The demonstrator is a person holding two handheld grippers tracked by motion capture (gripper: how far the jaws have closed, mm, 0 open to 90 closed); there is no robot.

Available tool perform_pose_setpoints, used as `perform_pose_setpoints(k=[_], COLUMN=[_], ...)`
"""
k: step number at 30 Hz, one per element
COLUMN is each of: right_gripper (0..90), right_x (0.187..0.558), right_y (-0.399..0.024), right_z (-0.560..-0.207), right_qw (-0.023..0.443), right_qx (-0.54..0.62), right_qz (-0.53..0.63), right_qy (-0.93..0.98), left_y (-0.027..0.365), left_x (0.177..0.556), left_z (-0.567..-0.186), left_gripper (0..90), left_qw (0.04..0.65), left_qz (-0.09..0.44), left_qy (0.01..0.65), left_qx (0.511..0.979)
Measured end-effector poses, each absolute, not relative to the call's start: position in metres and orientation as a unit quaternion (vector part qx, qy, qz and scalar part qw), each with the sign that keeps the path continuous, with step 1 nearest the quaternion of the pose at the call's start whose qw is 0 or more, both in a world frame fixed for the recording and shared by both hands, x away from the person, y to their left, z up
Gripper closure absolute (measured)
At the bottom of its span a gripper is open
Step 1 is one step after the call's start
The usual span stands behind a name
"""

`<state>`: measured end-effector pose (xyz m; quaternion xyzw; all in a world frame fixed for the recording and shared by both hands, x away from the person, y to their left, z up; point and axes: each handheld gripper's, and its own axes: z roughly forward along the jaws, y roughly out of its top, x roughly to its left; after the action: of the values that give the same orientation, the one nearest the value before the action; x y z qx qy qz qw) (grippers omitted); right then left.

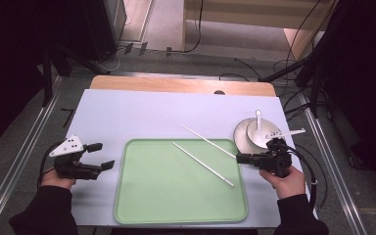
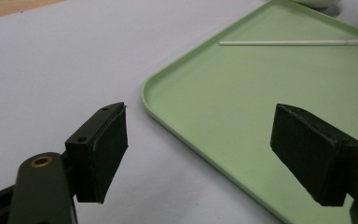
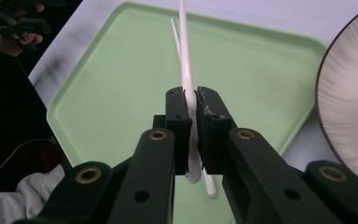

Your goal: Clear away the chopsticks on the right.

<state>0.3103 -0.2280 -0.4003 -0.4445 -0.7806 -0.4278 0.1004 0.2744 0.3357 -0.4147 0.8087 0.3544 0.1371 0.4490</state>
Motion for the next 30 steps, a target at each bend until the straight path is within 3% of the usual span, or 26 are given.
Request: perform_pose_setpoints(k=[30], right_gripper=[84.0], right_x=[0.309], right_y=[-0.184], right_z=[-0.439], right_qw=[0.124], right_qx=[-0.395], right_qz=[-0.358], right_qy=[-0.837], left_y=[0.336], left_x=[0.274], left_z=[-0.414], left_gripper=[18.8], left_qw=[0.450], left_qz=[0.138], left_qy=[0.354], left_qx=[0.808])
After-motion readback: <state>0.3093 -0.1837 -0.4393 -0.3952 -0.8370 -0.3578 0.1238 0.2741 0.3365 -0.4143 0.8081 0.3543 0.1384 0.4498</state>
